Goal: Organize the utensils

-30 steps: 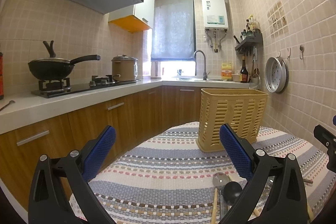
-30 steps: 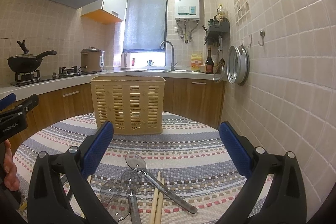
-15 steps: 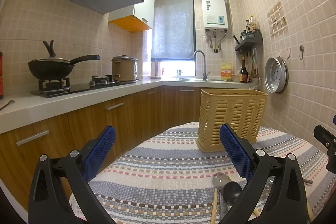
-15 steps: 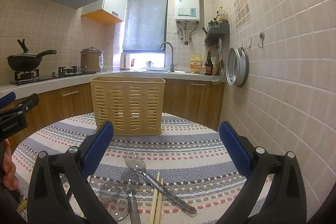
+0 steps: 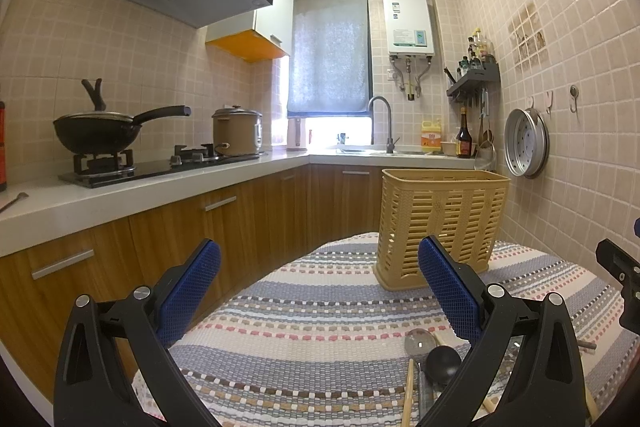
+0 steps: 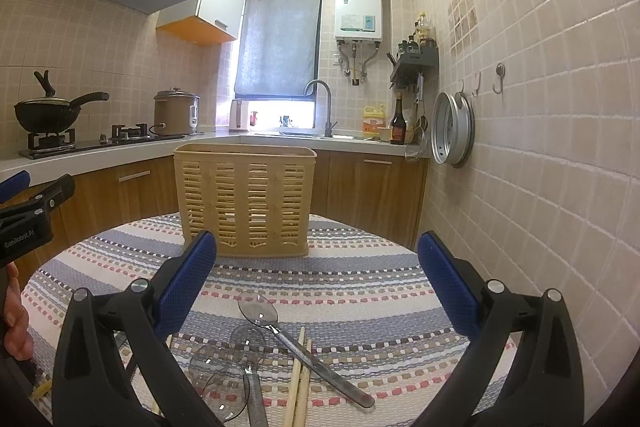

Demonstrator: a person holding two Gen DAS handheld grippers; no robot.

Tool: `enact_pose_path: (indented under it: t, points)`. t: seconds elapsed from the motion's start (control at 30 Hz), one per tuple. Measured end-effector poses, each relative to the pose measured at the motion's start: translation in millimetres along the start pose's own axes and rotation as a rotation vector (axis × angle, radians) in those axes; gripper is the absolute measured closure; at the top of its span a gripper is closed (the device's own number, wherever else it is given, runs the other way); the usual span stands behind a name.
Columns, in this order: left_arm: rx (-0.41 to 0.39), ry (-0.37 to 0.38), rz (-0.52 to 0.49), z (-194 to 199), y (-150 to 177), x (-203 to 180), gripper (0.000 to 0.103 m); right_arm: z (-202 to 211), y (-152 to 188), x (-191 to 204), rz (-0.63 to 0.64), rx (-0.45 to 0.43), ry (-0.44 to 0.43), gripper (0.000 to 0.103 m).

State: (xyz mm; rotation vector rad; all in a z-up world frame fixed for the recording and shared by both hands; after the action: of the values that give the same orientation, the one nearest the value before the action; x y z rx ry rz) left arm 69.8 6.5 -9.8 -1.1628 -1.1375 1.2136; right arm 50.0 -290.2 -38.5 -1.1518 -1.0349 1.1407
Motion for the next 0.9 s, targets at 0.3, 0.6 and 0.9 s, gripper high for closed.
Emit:
enact_pose_path:
  t: [0.3, 0.6, 0.9]
  points:
    - [-0.002, -0.003, -0.004, 1, 1, -1, 0.007, -1, 1, 0, 0.001, 0.002, 0.006, 0.007]
    - [0.000, -0.001, -0.004, 1, 1, 0, 0.007, -3, 1, -3, -0.010, 0.001, 0.017, 0.007]
    - [0.060, -0.003, -0.005, -8, 5, 3, 0.007, -18, 5, -9, 0.024, 0.074, 0.110, 0.007]
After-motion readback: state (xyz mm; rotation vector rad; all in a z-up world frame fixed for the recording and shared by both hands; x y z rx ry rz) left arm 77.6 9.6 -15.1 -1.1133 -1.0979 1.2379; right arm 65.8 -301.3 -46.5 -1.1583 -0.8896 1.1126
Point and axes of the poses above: each gripper's, at about its wrist camera, not at the fingertips, and z roughly against the way its jaws point, x to its left, y to its underside, the point moved 7 cm from there along -z, roughly the way its jaws point, and after that the axes turned 3 degrees about -x, right-handed, at the moved point
